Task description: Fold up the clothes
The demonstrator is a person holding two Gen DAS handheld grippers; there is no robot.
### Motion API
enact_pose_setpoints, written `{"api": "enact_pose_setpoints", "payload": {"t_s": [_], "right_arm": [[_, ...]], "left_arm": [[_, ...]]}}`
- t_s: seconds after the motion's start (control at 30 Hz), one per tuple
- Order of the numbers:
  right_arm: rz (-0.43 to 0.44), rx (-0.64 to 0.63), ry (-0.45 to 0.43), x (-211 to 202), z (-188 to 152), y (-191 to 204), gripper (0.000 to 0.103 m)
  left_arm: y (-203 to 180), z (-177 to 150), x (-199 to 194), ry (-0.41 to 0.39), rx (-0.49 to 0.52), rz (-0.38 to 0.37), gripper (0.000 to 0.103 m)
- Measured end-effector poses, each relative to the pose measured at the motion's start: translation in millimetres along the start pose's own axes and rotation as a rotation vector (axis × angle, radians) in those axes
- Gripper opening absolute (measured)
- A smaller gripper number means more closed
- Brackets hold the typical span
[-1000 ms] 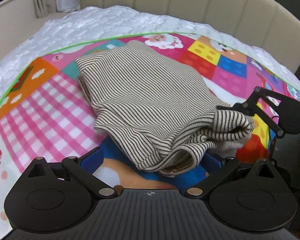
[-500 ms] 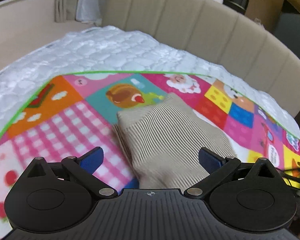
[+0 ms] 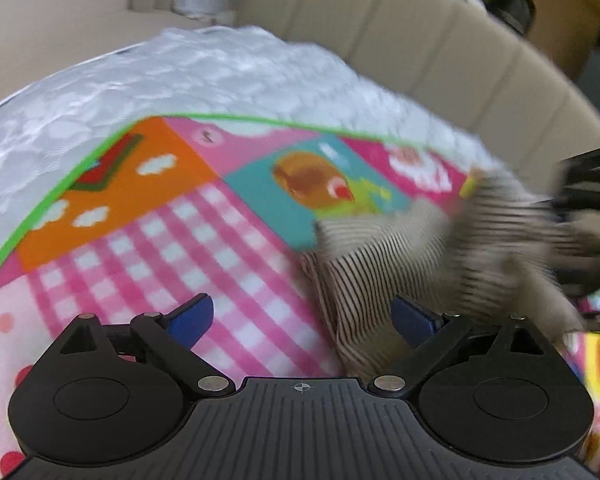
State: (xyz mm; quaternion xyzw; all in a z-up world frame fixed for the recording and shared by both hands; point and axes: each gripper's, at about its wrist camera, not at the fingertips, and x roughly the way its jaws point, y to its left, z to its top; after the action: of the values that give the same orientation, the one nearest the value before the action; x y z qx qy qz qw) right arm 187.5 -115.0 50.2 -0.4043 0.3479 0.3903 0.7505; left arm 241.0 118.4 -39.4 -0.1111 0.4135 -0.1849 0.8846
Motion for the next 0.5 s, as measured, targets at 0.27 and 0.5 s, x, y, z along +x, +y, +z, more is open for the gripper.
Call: {"api": "enact_pose_setpoints", "payload": {"t_s": [0.27, 0.5], "right_arm": [[-0.069, 0.235, -0.067, 19.8, -26.9, -33.9, 0.083], [-0.239, 0.436, -0.197, -29.5, -55.7, -36.3, 0.084]], "left_arm": [[-21.6, 5.6, 3.9, -0.023, 0.035, -0.153, 0.099], [-53.9, 0.0, 31.1, 0.008, 0.086, -0.133, 0.093]]}}
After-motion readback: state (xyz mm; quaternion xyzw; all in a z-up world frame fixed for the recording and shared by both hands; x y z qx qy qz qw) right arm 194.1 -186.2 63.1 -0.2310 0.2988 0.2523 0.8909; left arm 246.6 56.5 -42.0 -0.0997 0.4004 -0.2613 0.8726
